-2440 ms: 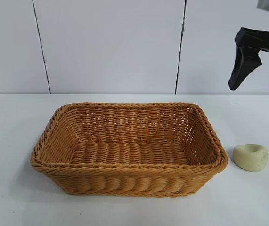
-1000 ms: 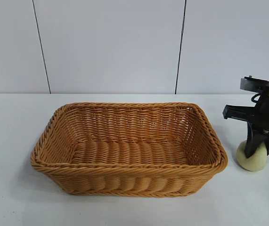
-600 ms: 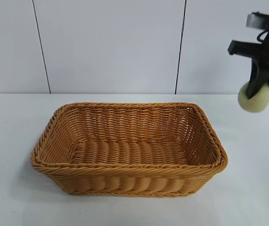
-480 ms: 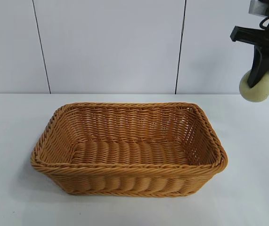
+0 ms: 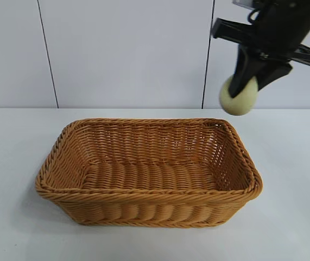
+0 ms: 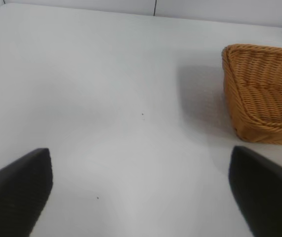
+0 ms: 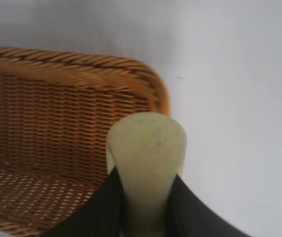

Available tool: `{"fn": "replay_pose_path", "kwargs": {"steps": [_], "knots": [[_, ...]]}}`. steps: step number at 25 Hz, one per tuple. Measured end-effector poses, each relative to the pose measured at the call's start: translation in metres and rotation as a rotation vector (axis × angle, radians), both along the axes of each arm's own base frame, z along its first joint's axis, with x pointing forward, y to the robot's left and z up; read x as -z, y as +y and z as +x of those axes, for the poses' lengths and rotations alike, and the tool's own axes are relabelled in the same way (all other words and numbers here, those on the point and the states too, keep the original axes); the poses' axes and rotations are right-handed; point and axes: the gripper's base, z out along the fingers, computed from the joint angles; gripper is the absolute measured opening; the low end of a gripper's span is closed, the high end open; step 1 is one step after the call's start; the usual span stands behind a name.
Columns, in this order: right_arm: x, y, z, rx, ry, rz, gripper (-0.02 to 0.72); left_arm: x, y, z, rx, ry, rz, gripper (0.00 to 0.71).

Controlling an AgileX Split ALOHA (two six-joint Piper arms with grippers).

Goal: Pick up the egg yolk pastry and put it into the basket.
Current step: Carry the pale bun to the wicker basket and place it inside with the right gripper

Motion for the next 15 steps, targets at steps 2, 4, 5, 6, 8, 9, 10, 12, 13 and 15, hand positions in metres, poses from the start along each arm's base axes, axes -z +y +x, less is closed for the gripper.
{"fn": "replay_pose_path", "kwargs": {"steps": [2, 4, 5, 6, 8, 9, 10, 12, 13, 15], "knots": [[0.014, 0.012, 0.0, -0.015, 0.02, -0.01, 0.138, 0.0, 0.0, 0.0, 0.0, 0.0, 0.0, 0.695], [0.033, 0.02, 0.003, -0.024, 0.042, -0.026, 0.138, 0.0, 0.0, 0.0, 0.0, 0.0, 0.0, 0.695], [0.043, 0.023, 0.005, -0.023, 0.052, -0.034, 0.138, 0.0, 0.0, 0.0, 0.0, 0.0, 0.0, 0.695], [0.051, 0.025, 0.008, -0.02, 0.056, -0.038, 0.138, 0.0, 0.0, 0.0, 0.0, 0.0, 0.0, 0.695], [0.068, 0.027, 0.013, -0.011, 0.062, -0.047, 0.138, 0.0, 0.0, 0.0, 0.0, 0.0, 0.0, 0.695], [0.074, 0.028, 0.015, -0.006, 0.06, -0.048, 0.138, 0.0, 0.0, 0.0, 0.0, 0.0, 0.0, 0.695], [0.08, 0.029, 0.017, -0.003, 0.061, -0.051, 0.138, 0.0, 0.0, 0.0, 0.0, 0.0, 0.0, 0.695], [0.086, 0.029, 0.018, -0.001, 0.069, -0.055, 0.138, 0.0, 0.0, 0.0, 0.0, 0.0, 0.0, 0.695], [0.086, 0.029, 0.018, 0.0, 0.073, -0.054, 0.141, 0.0, 0.0, 0.0, 0.0, 0.0, 0.0, 0.695], [0.087, 0.029, 0.018, -0.001, 0.076, -0.056, 0.181, 0.0, 0.0, 0.0, 0.0, 0.0, 0.0, 0.695]]}}
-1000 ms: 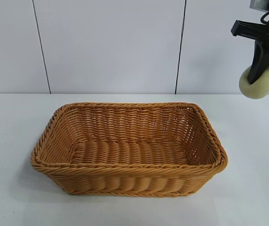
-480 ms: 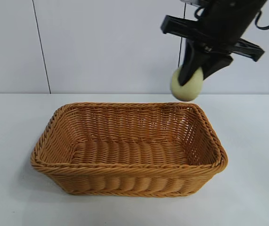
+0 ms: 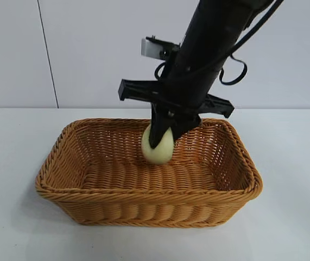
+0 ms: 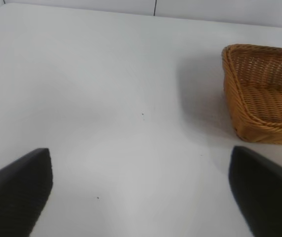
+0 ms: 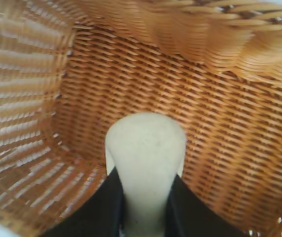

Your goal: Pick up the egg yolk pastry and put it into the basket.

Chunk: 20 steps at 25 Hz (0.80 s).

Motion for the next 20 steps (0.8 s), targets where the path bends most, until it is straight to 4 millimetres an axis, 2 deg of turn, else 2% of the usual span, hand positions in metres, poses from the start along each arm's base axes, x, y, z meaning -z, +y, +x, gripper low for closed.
{"fn": "replay_pose_path", "kwargs": {"steps": [1, 2, 4, 6, 7, 12, 17, 20], "knots": [[0.0, 0.0, 0.0, -0.001, 0.005, -0.001, 0.226, 0.0, 0.0, 0.0, 0.0, 0.0, 0.0, 0.695], [0.0, 0.0, -0.001, -0.003, 0.011, -0.002, 0.309, 0.0, 0.0, 0.0, 0.0, 0.0, 0.0, 0.695], [0.0, -0.001, -0.003, -0.021, 0.024, -0.011, 0.521, 0.0, 0.0, 0.0, 0.0, 0.0, 0.0, 0.695], [-0.001, -0.002, -0.005, -0.05, 0.043, -0.027, 0.628, 0.0, 0.0, 0.0, 0.0, 0.0, 0.0, 0.695], [-0.003, -0.003, -0.007, -0.058, 0.049, -0.034, 0.655, 0.0, 0.0, 0.0, 0.0, 0.0, 0.0, 0.695], [-0.039, -0.005, -0.006, -0.073, 0.022, -0.065, 0.689, 0.0, 0.0, 0.0, 0.0, 0.0, 0.0, 0.695], [-0.077, -0.009, 0.005, -0.056, -0.014, -0.148, 0.689, 0.0, 0.0, 0.0, 0.0, 0.0, 0.0, 0.695], [-0.093, -0.014, 0.012, -0.039, -0.032, -0.154, 0.692, 0.0, 0.0, 0.0, 0.0, 0.0, 0.0, 0.695]]}}
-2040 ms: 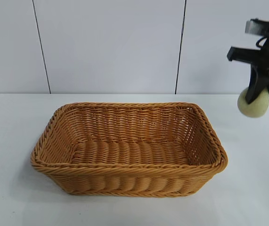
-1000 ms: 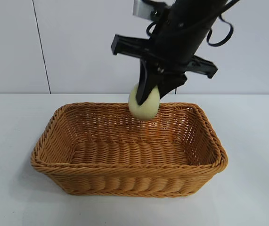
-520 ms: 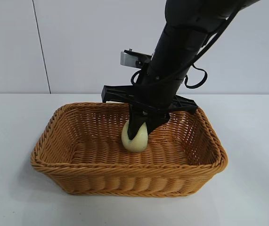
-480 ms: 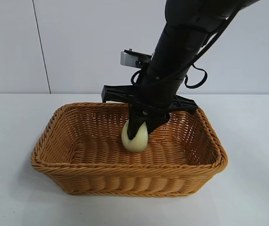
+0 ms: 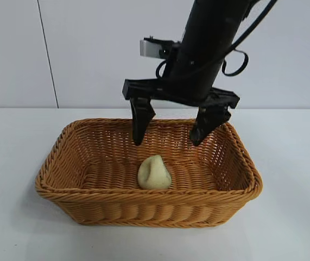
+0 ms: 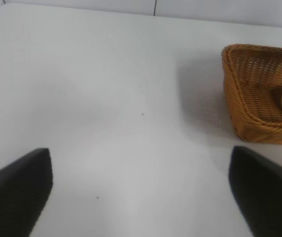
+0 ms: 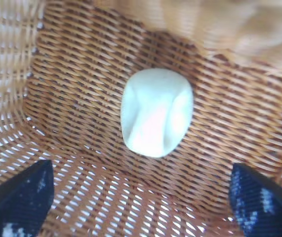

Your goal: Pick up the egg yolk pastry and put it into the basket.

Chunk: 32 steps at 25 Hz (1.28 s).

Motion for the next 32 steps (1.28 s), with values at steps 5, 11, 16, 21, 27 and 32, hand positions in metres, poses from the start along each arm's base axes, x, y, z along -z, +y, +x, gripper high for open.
{"fn": "replay_pose_path", "kwargs": {"steps": [5, 11, 16, 21, 27, 32], "knots": [[-0.005, -0.026, 0.014, 0.057, -0.008, -0.039, 0.695, 0.0, 0.0, 0.0, 0.0, 0.0, 0.0, 0.695], [-0.005, -0.106, 0.04, 0.212, 0.011, -0.112, 0.695, 0.0, 0.0, 0.0, 0.0, 0.0, 0.0, 0.695], [-0.004, -0.177, 0.052, 0.357, 0.021, -0.125, 0.695, 0.0, 0.0, 0.0, 0.0, 0.0, 0.0, 0.695], [-0.004, -0.212, 0.053, 0.426, 0.025, -0.126, 0.695, 0.0, 0.0, 0.0, 0.0, 0.0, 0.0, 0.695], [-0.004, -0.211, 0.036, 0.411, 0.06, -0.104, 0.695, 0.0, 0.0, 0.0, 0.0, 0.0, 0.0, 0.695], [-0.013, -0.204, -0.008, 0.374, 0.091, -0.095, 0.695, 0.0, 0.0, 0.0, 0.0, 0.0, 0.0, 0.695]]}}
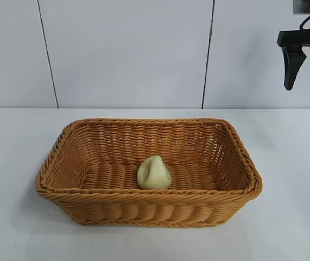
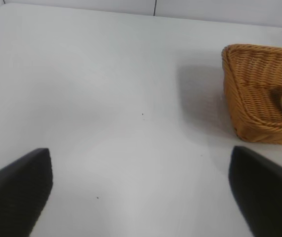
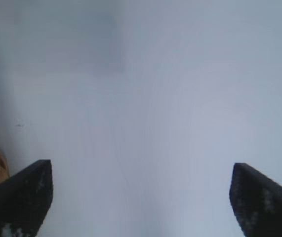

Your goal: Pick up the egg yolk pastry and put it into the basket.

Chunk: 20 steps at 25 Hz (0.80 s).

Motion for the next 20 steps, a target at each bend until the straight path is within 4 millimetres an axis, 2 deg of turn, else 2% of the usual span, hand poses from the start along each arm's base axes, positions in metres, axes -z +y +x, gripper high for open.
{"fn": "replay_pose_path", "kwargs": {"steps": [6, 9, 13, 20], "knots": [[-0.017, 0.017, -0.076, -0.074, -0.011, 0.004, 0.695, 0.0, 0.0, 0.0, 0.0, 0.0, 0.0, 0.695], [-0.017, 0.022, -0.116, -0.109, -0.017, 0.005, 0.695, 0.0, 0.0, 0.0, 0.0, 0.0, 0.0, 0.695], [-0.014, 0.022, -0.159, -0.133, -0.084, 0.011, 0.695, 0.0, 0.0, 0.0, 0.0, 0.0, 0.0, 0.695], [0.006, 0.013, -0.219, -0.188, -0.236, 0.008, 0.695, 0.0, 0.0, 0.0, 0.0, 0.0, 0.0, 0.695]]}}
